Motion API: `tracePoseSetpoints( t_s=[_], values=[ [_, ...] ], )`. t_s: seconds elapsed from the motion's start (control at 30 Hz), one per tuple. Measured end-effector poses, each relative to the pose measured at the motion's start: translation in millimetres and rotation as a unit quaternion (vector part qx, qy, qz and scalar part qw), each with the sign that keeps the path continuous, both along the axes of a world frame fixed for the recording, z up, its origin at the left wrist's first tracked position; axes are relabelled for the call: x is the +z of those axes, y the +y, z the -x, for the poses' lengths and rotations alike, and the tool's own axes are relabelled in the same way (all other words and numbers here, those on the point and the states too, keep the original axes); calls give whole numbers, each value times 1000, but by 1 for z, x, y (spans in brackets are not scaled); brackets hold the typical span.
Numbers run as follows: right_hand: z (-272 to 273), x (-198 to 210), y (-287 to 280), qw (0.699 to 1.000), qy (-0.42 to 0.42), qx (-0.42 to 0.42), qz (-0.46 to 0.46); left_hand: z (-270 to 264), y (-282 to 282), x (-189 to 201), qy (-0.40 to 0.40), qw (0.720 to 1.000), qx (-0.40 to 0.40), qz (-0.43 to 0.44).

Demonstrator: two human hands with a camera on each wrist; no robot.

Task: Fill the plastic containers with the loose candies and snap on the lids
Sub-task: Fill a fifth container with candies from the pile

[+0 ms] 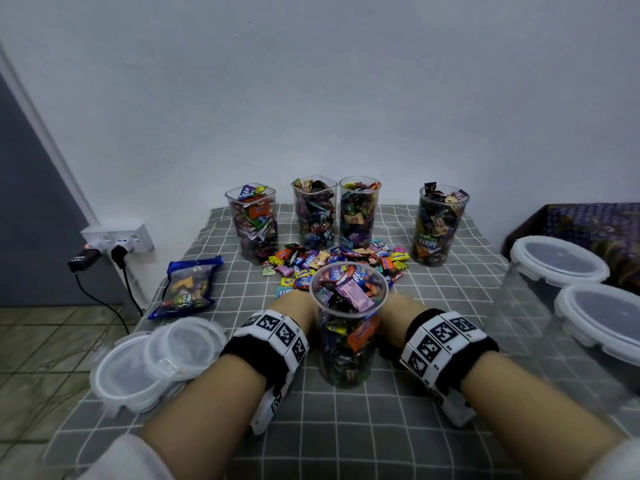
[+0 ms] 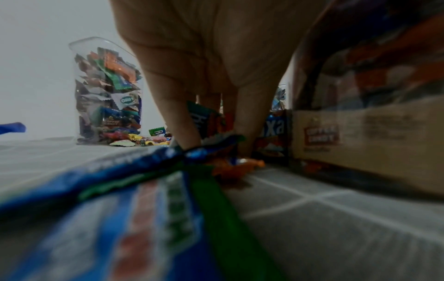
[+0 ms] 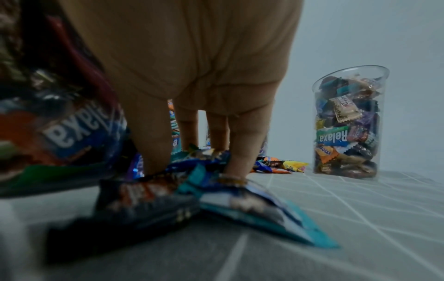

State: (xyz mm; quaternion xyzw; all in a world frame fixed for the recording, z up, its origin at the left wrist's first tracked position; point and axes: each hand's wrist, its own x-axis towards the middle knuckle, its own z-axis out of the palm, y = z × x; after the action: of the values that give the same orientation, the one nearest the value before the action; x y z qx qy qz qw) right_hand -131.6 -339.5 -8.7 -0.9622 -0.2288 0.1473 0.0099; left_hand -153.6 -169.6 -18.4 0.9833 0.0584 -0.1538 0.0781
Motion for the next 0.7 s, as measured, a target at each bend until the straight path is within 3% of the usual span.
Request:
tracePoseSetpoints(
  t_s=[0.2,0.37,0.47,0.7],
  values=[
    [3,-3,-2,1000,-7,12,-25,11,-2,13,-38,999,-33,-10],
    [4,-1,-5,999,-9,14,-34,14,-3,15,-76,997,7,18],
    [5,2,-6,1000,-1,14,-25,17,-2,16,-104,994,-13,-10],
    [3,11,-23,994,-23,-55,-90,19,1,16,-136,991,9,4]
  ],
)
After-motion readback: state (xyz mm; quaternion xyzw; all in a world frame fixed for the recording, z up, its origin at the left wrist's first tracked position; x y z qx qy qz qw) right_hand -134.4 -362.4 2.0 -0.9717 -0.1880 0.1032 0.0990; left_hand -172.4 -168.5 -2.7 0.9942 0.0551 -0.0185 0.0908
